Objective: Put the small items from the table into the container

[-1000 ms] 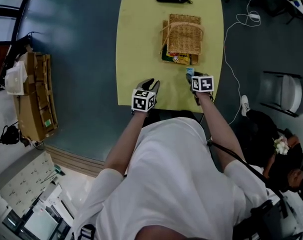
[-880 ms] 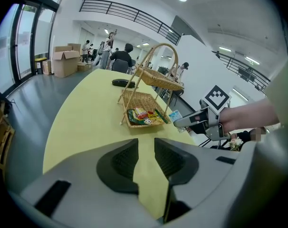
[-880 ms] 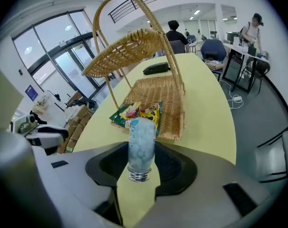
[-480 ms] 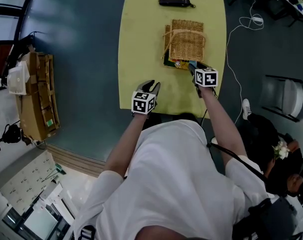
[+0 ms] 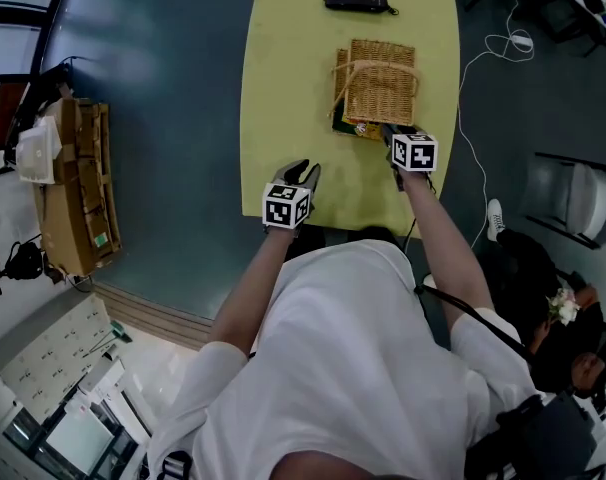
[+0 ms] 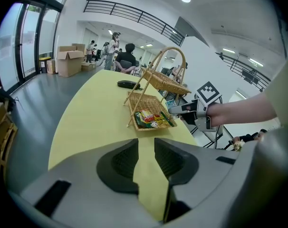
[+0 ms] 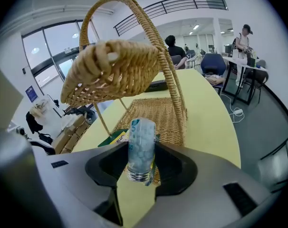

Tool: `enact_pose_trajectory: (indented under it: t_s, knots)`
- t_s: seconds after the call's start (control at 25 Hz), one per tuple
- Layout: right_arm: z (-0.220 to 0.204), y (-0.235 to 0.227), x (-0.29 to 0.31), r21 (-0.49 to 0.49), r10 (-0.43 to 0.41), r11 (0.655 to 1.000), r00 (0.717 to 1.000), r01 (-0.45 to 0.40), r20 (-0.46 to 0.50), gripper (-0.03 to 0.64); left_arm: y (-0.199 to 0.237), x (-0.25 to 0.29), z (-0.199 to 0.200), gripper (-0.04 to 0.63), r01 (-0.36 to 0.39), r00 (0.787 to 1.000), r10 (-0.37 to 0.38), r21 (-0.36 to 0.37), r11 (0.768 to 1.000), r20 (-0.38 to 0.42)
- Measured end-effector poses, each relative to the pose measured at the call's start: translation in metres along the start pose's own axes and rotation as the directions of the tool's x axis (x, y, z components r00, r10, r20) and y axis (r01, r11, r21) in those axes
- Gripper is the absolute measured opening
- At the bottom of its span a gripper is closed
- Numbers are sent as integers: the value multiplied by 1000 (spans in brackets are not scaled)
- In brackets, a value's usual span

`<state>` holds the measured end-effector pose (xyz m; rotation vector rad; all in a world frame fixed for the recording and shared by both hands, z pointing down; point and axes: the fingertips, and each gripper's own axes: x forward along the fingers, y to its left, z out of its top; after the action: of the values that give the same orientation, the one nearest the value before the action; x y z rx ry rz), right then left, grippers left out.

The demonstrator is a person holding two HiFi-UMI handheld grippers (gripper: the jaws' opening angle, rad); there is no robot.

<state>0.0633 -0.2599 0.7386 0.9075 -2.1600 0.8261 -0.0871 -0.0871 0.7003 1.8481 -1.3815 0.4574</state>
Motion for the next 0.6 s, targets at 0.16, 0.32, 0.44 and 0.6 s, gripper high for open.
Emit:
enact_pose_trajectory:
  t_s: [0.16,0.32,0.44,0.6]
  knots:
    - [5,-4,2,-9,-36,999,999,36,15,225,0,-1,-1,109,2,1000,-2,-4,1000,3]
    - [1,1,-1,-27,-25,999,1000,25,-12,272,0,-5,-2,109,5,1000,-5,-2,1000,9]
    - [-1,4,-7,-34,-18,999,1000,18,-9,272,-1,-6,-1,109,12,1000,-12,0,1000,11]
    - [-3,7,-16,-40,-23,999,1000,24,5,272,-5,-4,-1,109,26,1000,-26,8,1000,16]
